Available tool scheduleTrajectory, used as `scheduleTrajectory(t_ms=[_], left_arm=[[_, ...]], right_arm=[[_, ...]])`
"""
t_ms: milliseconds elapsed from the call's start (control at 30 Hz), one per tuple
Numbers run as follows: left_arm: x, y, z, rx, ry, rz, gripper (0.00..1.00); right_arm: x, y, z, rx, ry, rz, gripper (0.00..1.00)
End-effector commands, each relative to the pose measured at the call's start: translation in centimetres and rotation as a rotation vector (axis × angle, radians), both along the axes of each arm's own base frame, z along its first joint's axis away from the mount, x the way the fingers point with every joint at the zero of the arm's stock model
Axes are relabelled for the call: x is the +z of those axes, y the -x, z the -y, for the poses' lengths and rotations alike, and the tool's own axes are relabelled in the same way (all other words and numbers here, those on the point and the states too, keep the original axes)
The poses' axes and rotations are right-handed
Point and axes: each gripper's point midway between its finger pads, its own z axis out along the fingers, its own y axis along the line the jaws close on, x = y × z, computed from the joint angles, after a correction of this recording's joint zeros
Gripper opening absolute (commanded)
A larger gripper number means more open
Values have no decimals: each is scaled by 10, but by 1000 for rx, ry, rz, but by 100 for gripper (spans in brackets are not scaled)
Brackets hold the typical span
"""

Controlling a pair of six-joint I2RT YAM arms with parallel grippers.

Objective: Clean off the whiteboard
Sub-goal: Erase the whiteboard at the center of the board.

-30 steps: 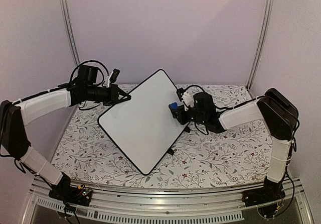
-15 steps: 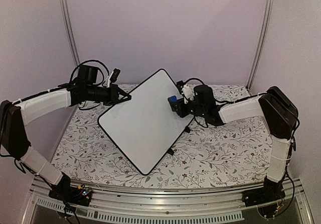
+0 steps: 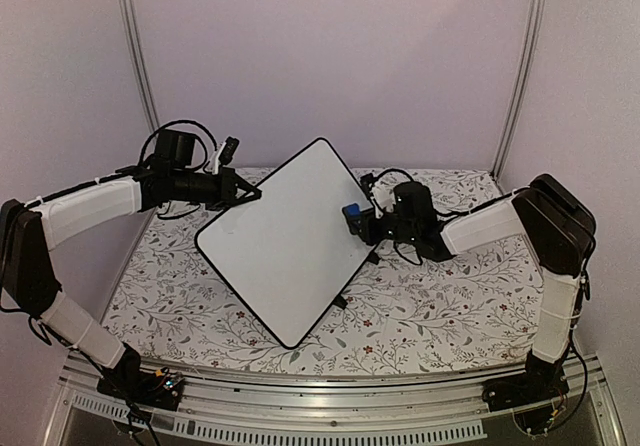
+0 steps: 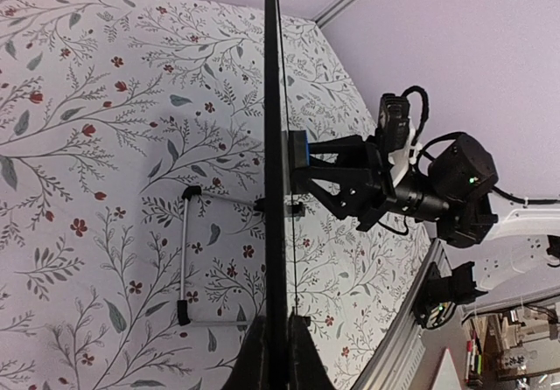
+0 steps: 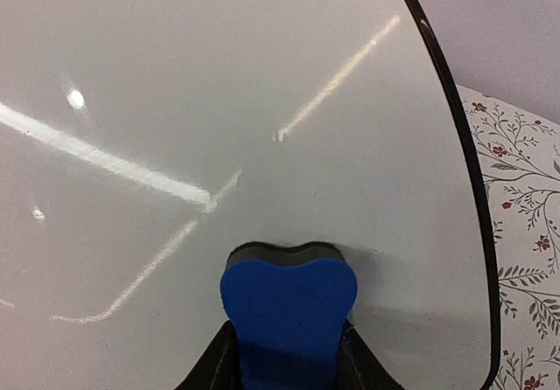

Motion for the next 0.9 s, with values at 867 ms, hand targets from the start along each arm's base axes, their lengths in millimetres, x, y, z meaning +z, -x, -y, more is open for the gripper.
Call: scheduleTrajectory(t_ms=[867], left_arm=[[-10, -1, 4, -41, -32, 44, 0]], right_arm=[[36, 75, -100, 313, 180, -22, 34]])
